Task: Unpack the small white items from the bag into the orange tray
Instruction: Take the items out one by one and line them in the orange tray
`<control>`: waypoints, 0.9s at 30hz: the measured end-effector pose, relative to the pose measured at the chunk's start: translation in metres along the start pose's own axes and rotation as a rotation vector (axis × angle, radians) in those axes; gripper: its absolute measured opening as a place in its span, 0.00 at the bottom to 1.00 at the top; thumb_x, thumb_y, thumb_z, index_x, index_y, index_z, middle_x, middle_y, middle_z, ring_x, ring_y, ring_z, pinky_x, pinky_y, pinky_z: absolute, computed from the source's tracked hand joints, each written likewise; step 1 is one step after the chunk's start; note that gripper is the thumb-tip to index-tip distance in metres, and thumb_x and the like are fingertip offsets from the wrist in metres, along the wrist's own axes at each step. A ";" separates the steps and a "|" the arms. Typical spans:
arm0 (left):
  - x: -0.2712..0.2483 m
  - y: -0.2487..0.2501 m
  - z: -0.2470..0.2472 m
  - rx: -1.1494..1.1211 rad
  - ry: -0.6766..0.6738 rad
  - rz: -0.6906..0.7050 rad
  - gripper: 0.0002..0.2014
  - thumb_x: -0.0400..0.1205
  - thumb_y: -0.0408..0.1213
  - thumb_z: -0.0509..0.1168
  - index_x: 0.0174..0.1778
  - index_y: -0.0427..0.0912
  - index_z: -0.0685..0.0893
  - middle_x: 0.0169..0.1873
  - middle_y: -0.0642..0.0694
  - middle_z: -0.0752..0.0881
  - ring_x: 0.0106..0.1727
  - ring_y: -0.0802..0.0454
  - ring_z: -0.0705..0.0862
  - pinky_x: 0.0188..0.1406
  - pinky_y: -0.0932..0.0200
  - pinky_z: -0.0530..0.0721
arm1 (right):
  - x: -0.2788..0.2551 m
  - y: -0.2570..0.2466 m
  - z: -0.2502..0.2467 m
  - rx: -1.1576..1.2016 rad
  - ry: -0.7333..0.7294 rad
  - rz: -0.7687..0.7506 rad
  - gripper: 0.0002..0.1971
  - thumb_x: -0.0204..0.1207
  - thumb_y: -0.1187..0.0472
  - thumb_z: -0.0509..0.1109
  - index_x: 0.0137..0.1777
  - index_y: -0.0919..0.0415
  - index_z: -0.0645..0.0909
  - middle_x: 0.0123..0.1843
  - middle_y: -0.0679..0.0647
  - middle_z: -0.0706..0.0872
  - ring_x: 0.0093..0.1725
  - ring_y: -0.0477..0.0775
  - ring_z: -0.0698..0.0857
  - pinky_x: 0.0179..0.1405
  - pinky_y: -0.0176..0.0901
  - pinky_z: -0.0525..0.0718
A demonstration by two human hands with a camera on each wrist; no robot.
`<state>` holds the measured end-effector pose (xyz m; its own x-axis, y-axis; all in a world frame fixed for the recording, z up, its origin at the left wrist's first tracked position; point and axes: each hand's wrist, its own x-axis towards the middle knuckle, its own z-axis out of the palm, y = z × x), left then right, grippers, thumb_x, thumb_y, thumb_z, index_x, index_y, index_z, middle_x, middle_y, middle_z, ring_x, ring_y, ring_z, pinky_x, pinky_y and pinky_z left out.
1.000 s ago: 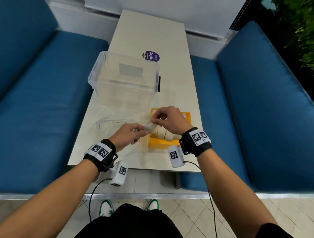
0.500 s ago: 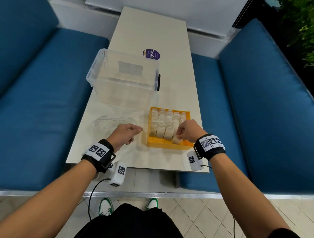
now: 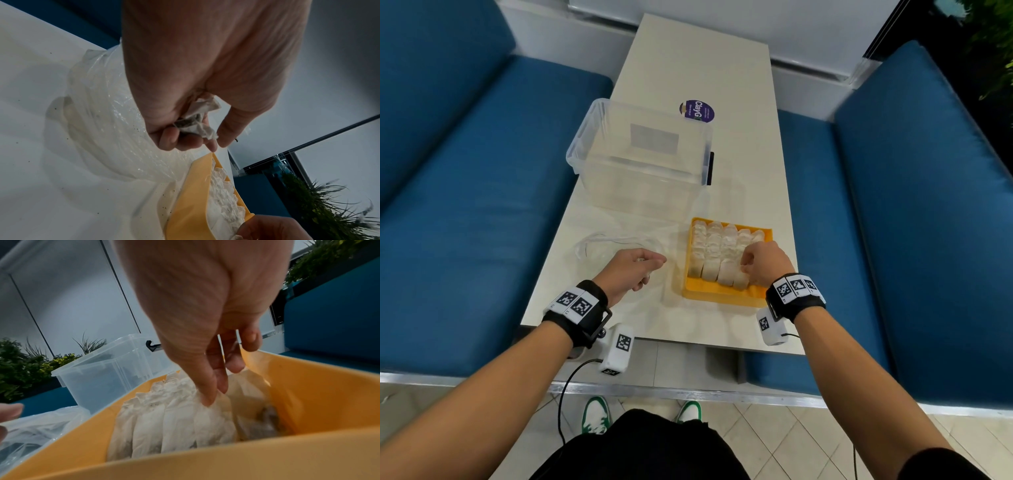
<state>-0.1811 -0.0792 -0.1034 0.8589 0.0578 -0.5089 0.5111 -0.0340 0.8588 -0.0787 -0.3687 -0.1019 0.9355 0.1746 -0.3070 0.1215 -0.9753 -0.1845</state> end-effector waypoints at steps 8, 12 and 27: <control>-0.001 0.002 -0.001 -0.002 -0.013 -0.008 0.08 0.86 0.33 0.69 0.59 0.38 0.90 0.44 0.44 0.83 0.35 0.53 0.75 0.29 0.60 0.71 | 0.004 0.001 0.003 0.017 0.022 0.006 0.03 0.75 0.60 0.77 0.44 0.50 0.87 0.48 0.53 0.87 0.47 0.57 0.87 0.51 0.51 0.89; -0.002 0.006 -0.001 -0.019 -0.018 -0.040 0.13 0.83 0.23 0.65 0.63 0.35 0.87 0.41 0.42 0.81 0.34 0.52 0.75 0.29 0.59 0.70 | 0.005 0.003 0.005 0.051 0.048 0.017 0.06 0.76 0.62 0.75 0.49 0.51 0.87 0.50 0.54 0.87 0.48 0.57 0.87 0.54 0.53 0.89; -0.005 0.020 0.008 -0.237 -0.153 0.101 0.19 0.79 0.14 0.71 0.66 0.24 0.82 0.56 0.25 0.88 0.56 0.35 0.93 0.53 0.55 0.92 | -0.022 -0.082 -0.028 0.544 -0.009 -0.356 0.10 0.81 0.50 0.75 0.46 0.58 0.90 0.38 0.49 0.92 0.32 0.39 0.85 0.39 0.34 0.82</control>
<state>-0.1747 -0.0883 -0.0842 0.9092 -0.0857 -0.4075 0.4164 0.2031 0.8862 -0.1003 -0.2967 -0.0542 0.8659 0.4781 -0.1470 0.2361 -0.6499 -0.7224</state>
